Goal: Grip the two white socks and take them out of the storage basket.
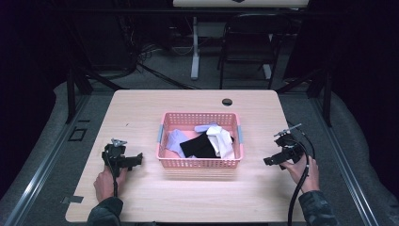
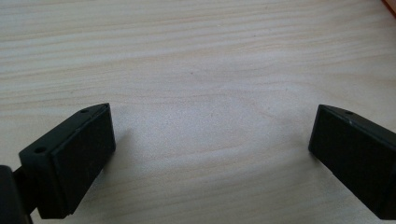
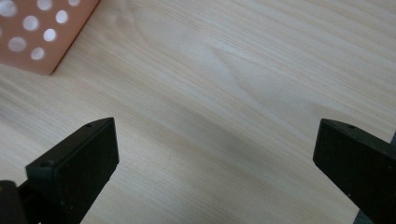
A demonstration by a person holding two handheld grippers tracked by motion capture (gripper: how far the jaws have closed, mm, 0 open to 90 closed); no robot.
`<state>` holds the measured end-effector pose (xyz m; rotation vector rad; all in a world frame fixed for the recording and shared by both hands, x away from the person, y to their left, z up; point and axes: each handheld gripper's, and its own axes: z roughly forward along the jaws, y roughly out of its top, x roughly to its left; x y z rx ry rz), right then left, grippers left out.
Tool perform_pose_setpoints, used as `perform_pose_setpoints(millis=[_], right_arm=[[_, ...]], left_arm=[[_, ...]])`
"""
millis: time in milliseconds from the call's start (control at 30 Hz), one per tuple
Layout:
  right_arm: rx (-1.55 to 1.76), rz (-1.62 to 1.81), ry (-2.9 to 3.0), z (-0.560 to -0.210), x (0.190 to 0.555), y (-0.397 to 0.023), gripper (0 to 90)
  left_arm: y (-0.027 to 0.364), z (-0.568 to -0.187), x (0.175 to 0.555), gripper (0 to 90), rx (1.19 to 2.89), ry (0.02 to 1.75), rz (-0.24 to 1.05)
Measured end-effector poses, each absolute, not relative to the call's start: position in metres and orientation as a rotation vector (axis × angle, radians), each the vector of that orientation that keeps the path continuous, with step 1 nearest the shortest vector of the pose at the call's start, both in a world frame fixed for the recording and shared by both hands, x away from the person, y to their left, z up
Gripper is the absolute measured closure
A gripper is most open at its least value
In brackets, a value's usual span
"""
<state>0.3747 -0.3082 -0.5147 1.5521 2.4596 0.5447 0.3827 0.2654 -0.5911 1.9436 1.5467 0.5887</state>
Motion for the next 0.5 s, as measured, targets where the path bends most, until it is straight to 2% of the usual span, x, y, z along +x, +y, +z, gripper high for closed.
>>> perform_pose_setpoints(millis=[500], right_arm=[[1.512, 0.591, 2.463, -0.491, 0.370, -0.290, 0.0]], left_arm=[[0.265, -0.591, 0.383, 0.5, 1.942, 1.548, 0.588]])
